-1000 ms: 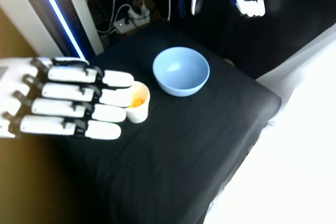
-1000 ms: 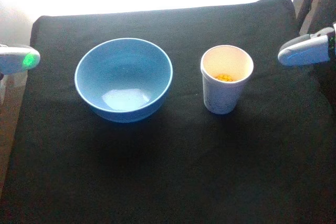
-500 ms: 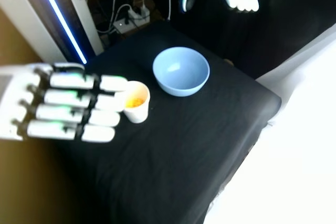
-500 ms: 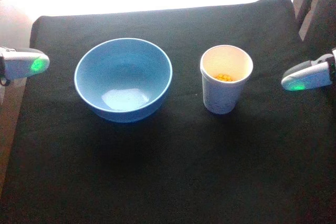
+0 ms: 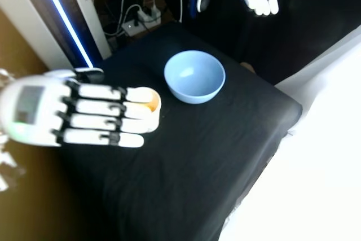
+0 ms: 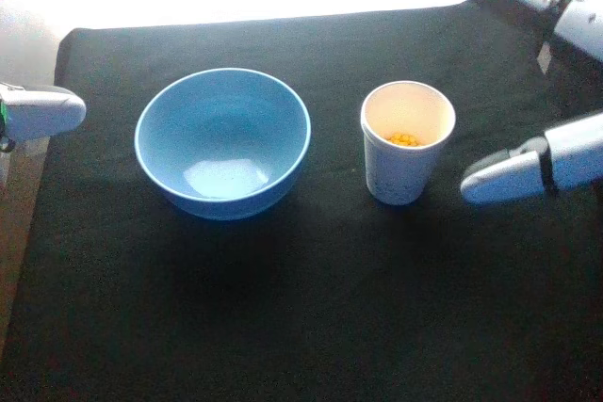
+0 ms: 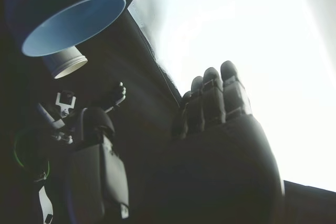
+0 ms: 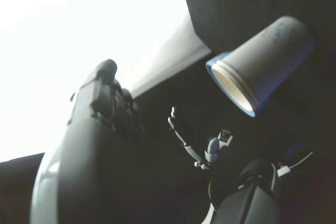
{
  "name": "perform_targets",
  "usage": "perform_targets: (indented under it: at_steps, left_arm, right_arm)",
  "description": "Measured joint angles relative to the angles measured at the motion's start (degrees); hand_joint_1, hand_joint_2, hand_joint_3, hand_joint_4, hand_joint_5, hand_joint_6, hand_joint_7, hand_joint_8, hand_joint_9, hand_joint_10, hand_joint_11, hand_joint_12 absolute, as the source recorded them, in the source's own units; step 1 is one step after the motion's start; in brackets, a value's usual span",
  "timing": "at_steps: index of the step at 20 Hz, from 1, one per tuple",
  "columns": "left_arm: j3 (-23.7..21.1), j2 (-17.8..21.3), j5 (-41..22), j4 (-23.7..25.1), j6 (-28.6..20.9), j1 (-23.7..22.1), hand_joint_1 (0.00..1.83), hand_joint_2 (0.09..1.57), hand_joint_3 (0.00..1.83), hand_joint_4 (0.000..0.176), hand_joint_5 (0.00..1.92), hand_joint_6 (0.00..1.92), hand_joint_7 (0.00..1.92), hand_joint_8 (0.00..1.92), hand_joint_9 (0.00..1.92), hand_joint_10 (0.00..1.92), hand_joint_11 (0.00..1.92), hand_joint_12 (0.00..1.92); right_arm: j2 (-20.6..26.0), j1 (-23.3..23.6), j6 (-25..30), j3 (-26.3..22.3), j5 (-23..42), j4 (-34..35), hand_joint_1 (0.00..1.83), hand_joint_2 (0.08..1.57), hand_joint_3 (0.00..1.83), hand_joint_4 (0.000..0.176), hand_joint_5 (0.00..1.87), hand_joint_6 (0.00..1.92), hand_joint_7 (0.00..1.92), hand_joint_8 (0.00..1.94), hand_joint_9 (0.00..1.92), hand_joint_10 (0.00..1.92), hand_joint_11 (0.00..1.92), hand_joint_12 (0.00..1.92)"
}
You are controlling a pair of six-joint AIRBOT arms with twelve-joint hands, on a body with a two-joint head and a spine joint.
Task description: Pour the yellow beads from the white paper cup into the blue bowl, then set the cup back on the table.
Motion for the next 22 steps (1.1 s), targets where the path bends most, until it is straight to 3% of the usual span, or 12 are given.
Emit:
perform_targets:
  at_steps: [3, 11, 13, 15, 22]
  left_arm:
    - [0.2, 0.0, 0.2, -0.1, 0.0, 0.0, 0.42, 1.07, 0.0, 0.0, 0.0, 0.0, 0.13, 0.0, 0.16, 0.0, 0.05, 0.22]
    - [0.2, -0.4, 0.2, 0.0, 0.0, 0.0, 0.39, 1.01, 0.0, 0.005, 0.0, 0.0, 0.09, 0.0, 0.12, 0.0, 0.02, 0.23]
    - [0.2, -0.4, 0.3, 0.2, 0.0, 0.0, 0.37, 1.03, 0.0, 0.0, 0.0, 0.0, 0.08, 0.0, 0.13, 0.01, 0.01, 0.22]
    - [0.3, -0.4, 0.3, 0.2, 0.0, 0.0, 0.38, 1.03, 0.0, 0.0, 0.0, 0.0, 0.09, 0.01, 0.16, 0.02, 0.07, 0.26]
    - [0.6, -0.8, 0.6, 0.2, 0.0, 0.0, 0.48, 1.03, 0.0, 0.0, 0.0, 0.0, 0.13, 0.01, 0.18, 0.01, 0.03, 0.22]
  right_arm:
    - [-1.0, -2.4, 1.5, 0.5, 0.4, 1.9, 0.68, 0.64, 0.02, 0.0, 0.0, 0.0, 0.14, 0.0, 0.21, 0.0, 0.0, 0.6]
    - [-2.2, -2.4, 1.6, 0.8, 2.4, 2.4, 0.71, 0.63, 0.0, 0.0, 0.0, 0.0, 0.14, 0.01, 0.2, 0.01, 0.0, 0.54]
    - [-2.4, -2.4, 1.6, 0.9, 2.6, 3.6, 0.71, 0.65, 0.0, 0.0, 0.0, 0.0, 0.14, 0.0, 0.19, 0.0, 0.0, 0.53]
    - [-2.8, -2.4, 1.6, 1.4, 2.8, 3.8, 0.73, 0.66, 0.01, 0.0, 0.0, 0.0, 0.14, 0.0, 0.19, 0.0, 0.0, 0.51]
    - [-3.0, -2.4, 2.7, 2.6, 3.1, 5.3, 0.76, 0.61, 0.0, 0.0, 0.04, 0.0, 0.17, 0.0, 0.21, 0.01, 0.0, 0.61]
